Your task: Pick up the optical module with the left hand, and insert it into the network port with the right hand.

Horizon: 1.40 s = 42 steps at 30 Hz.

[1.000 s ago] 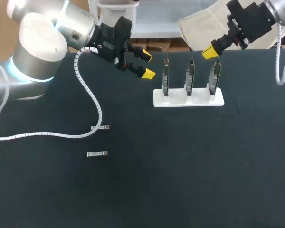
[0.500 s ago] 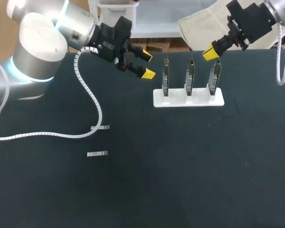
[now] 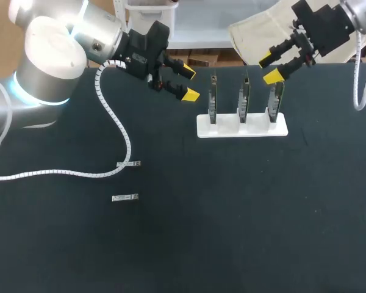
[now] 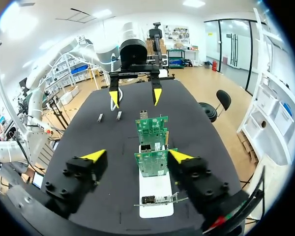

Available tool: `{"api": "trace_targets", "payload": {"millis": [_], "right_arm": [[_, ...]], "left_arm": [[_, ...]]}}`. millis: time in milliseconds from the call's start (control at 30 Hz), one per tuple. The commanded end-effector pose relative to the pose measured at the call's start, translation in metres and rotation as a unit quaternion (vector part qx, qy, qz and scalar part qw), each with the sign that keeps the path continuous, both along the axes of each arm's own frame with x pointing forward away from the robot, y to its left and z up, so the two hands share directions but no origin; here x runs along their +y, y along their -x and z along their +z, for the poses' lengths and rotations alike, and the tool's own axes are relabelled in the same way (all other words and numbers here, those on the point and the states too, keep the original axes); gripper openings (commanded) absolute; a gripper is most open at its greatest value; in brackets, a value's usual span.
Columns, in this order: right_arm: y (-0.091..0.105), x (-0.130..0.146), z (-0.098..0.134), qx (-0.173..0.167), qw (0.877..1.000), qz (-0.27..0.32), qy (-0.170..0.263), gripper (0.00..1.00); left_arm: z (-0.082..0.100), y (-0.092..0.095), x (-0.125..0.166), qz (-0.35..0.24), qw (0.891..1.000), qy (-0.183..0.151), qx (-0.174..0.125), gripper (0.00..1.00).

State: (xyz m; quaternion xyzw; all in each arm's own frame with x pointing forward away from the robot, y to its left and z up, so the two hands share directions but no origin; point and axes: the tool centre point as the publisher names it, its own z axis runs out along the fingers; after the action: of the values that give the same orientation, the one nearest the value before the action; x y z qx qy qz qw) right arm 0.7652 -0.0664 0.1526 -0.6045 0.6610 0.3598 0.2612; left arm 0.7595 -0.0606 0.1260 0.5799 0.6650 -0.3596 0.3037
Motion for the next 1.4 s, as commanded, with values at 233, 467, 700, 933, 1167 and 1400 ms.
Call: {"api": "trace_targets", "payload": {"millis": [233,467,700,933,1167,1400], "right_arm": [[0.000,0.000,0.000,0.000,1.000,0.001,-0.001,1.00],[0.000,0.000,0.000,0.000,1.000,0.001,-0.001,1.00],[0.000,0.000,0.000,0.000,1.000,0.001,-0.001,1.00],[0.000,0.000,0.000,0.000,1.000,0.001,-0.001,1.00],[0.000,0.000,0.000,0.000,1.000,0.001,-0.001,1.00],[0.000,0.000,0.000,0.000,1.000,0.001,-0.001,1.00]], "left_arm": [[0.000,-0.001,0.000,-0.001,1.000,0.000,0.000,1.00],[0.010,0.002,0.009,0.013,1.000,0.003,-0.014,1.00],[0.019,0.018,0.037,0.020,0.999,-0.028,-0.024,1.00],[0.016,0.052,0.077,0.013,0.995,-0.097,-0.018,1.00],[0.008,0.094,0.122,0.028,0.990,-0.135,0.004,1.00],[-0.006,0.127,0.145,0.022,0.982,-0.186,0.029,1.00]]}}
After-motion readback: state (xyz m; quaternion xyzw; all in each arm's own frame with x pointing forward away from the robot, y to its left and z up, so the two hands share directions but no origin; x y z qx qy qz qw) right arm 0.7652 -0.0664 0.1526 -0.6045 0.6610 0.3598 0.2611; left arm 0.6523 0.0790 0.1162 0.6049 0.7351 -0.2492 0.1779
